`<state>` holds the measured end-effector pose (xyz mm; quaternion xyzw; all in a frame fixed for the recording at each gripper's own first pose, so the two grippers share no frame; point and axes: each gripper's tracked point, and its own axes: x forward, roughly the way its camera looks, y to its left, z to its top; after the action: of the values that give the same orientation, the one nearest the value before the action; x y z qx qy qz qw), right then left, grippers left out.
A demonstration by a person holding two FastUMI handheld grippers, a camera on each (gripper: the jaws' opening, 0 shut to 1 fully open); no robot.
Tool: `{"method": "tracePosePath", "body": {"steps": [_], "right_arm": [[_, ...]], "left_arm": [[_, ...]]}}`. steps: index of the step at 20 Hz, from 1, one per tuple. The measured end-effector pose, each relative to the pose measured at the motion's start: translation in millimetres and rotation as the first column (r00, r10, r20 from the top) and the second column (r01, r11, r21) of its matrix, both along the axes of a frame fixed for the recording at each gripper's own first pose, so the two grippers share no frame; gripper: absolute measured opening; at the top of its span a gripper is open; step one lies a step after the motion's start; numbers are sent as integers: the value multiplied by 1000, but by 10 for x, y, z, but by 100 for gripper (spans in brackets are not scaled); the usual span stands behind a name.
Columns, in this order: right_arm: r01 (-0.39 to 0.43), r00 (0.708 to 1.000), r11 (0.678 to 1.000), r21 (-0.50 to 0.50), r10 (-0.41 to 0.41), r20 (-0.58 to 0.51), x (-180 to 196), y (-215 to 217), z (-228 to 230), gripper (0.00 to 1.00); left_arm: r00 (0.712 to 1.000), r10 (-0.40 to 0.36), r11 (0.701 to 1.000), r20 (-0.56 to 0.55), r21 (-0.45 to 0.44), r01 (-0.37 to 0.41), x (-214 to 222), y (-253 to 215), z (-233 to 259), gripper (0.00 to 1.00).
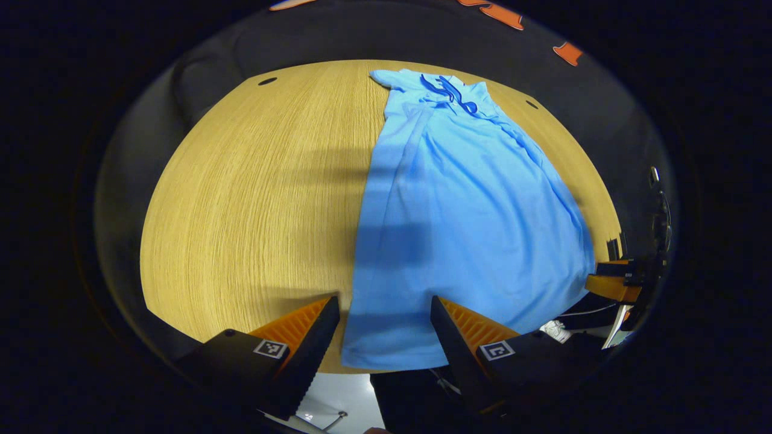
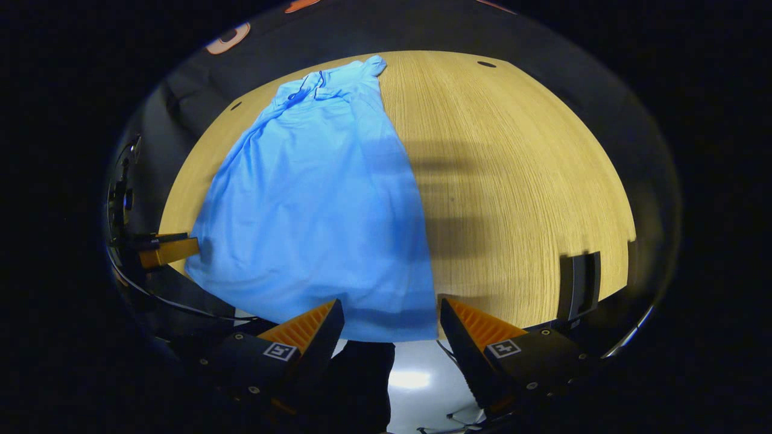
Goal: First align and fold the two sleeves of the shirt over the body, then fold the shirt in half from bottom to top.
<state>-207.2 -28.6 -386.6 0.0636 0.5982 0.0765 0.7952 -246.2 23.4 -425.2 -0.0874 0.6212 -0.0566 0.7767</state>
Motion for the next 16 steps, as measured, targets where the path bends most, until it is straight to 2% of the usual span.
{"method": "tracePosePath", "body": {"steps": [5, 7, 8, 11, 12, 14, 16], "right_arm": [[-1, 1000, 999, -52, 2, 13, -14, -72, -35, 94], [-10, 1000, 995, -99, 12, 18, -9, -119, -63, 84], [-25, 1000, 993, -119, 27, 16, -6, -130, -70, 74], [-57, 998, 991, -118, 59, 9, 7, -63, -64, 60], [-49, 999, 992, -113, 51, 14, 32, -45, -56, 51], [-34, 999, 995, -92, 36, 22, 71, -6, -59, 30], [-18, 1000, 998, -56, 19, 21, 85, 16, -50, 13]], "left_arm": [[999, -45, 996, 0, 83, 45, -122, 0, -41, 100], [999, -47, 994, 22, 95, 45, -139, -60, -21, 97], [999, -37, 995, 33, 97, 33, -146, -50, -14, 99], [999, -3, 995, 37, 101, -1, -129, -73, -19, 100], [1000, -2, 995, 29, 101, -1, -136, -101, -18, 100], [1000, -12, 996, 19, 93, 10, -129, -178, -9, 93], [999, -30, 996, 29, 82, 28, -83, -303, -14, 62]]}}
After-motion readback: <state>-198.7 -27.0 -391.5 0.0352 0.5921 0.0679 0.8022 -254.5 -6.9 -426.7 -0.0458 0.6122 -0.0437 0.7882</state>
